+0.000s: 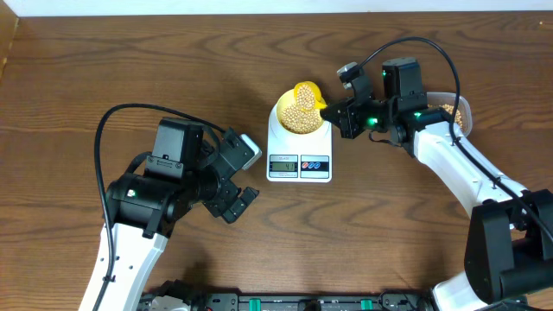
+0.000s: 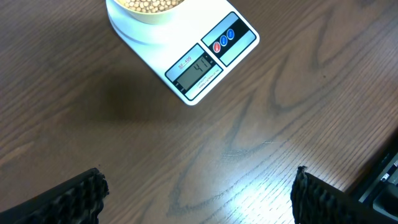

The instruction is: Scoop item into bowl and weigh 50g on scale

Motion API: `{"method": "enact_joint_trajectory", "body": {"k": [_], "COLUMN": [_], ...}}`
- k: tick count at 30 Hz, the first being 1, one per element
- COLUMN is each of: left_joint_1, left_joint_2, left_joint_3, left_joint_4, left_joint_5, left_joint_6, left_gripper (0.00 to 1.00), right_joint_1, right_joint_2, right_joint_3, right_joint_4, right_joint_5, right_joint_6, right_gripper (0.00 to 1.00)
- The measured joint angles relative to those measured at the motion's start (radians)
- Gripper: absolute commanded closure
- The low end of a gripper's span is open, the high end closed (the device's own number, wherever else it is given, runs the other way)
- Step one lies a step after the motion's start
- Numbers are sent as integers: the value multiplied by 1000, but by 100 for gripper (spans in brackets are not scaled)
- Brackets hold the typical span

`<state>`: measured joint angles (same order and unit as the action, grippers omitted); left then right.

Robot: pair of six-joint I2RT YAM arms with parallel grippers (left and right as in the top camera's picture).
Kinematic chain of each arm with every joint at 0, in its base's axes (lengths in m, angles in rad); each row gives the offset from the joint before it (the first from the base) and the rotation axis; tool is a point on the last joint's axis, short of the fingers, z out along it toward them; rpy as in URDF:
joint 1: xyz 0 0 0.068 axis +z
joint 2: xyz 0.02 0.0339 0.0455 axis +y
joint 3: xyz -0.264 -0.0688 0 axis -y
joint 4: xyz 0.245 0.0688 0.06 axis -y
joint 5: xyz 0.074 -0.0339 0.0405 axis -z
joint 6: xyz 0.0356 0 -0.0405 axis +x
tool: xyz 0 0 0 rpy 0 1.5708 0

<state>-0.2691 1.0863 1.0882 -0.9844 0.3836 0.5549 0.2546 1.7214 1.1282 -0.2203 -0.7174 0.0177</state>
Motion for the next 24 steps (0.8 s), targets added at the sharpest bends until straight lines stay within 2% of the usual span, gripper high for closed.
{"method": "enact_joint_trajectory", "body": {"k": [24], "left_joint_1": [0], "left_joint_2": [0], "left_joint_3": [0], "left_joint_4": [0], "left_joint_5": [0], "left_joint_6": [0], "left_gripper": [3], "right_joint_1": [24], "right_joint_2": [0], "right_joint_3": [0], "right_joint_4": [14], "right_joint_5": [89], "right_joint_6": [-2], "right_gripper": [99]}}
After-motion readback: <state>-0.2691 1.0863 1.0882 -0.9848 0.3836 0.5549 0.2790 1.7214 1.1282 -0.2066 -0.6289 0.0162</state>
